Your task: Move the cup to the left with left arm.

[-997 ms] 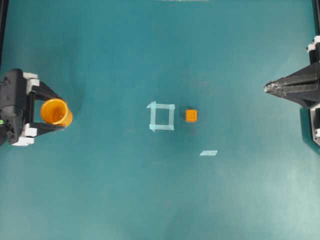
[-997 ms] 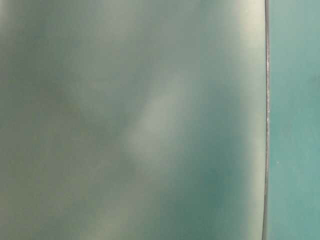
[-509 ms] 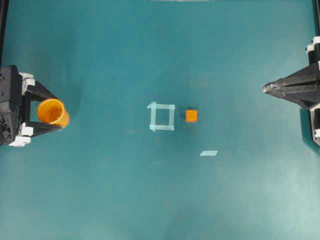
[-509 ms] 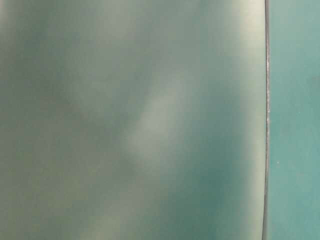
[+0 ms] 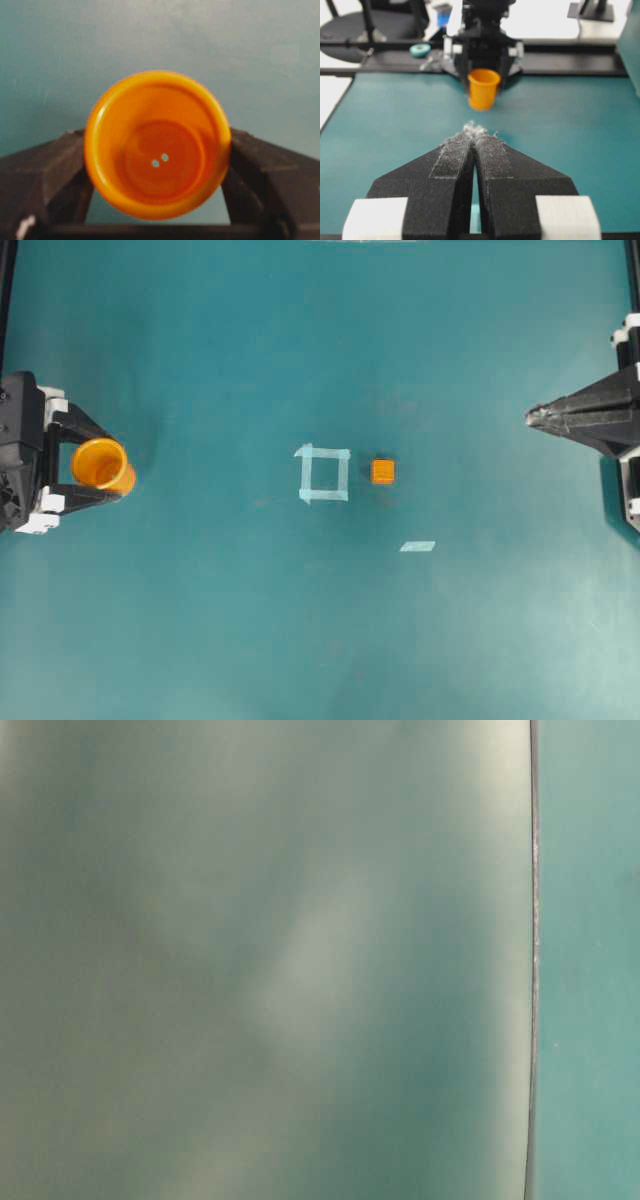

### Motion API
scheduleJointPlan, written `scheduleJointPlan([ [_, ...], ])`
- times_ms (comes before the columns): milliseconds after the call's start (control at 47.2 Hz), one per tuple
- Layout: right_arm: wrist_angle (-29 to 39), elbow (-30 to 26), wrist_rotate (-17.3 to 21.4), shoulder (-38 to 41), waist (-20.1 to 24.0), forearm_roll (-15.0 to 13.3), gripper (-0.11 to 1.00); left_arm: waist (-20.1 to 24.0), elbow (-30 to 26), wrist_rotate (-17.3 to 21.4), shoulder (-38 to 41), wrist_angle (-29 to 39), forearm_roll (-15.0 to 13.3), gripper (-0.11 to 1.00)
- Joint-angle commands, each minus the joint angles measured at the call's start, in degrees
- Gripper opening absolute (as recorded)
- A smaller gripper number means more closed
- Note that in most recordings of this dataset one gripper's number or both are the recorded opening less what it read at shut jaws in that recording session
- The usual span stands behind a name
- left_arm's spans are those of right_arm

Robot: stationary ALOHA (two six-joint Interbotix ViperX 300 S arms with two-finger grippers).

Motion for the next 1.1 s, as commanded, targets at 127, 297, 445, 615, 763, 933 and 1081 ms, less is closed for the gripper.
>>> scheduleJointPlan([
  [127,0.0,-1.8,0.2,0.4,0.0,0.1,-0.01,-0.1,-1.1,0.1,-0.1,1.0,0.3,0.70],
  [297,0.0,-1.8,0.2,0.4,0.0,0.1,-0.01,-0.2,-1.3,0.3,-0.1,1.5,0.7,0.70],
  [445,0.0,-1.8,0.2,0.4,0.0,0.1,-0.01,-0.1,-1.4,1.8,-0.1,1.6,0.7,0.70],
  [615,0.0,-1.8,0.2,0.5,0.1,0.1,-0.01,-0.1,-2.0,4.9,-0.1,2.9,0.6,0.70],
  [763,0.0,-1.8,0.2,0.4,0.0,0.0,-0.01,-0.1,-2.5,6.9,-0.1,4.0,0.6,0.70],
  [933,0.0,-1.8,0.2,0.4,0.1,0.1,-0.01,-0.1,-2.5,6.9,-0.1,4.0,0.6,0.70],
  [1081,0.0,-1.8,0.2,0.5,0.0,0.2,-0.01,-0.1,-2.5,6.9,-0.2,4.0,0.6,0.70],
])
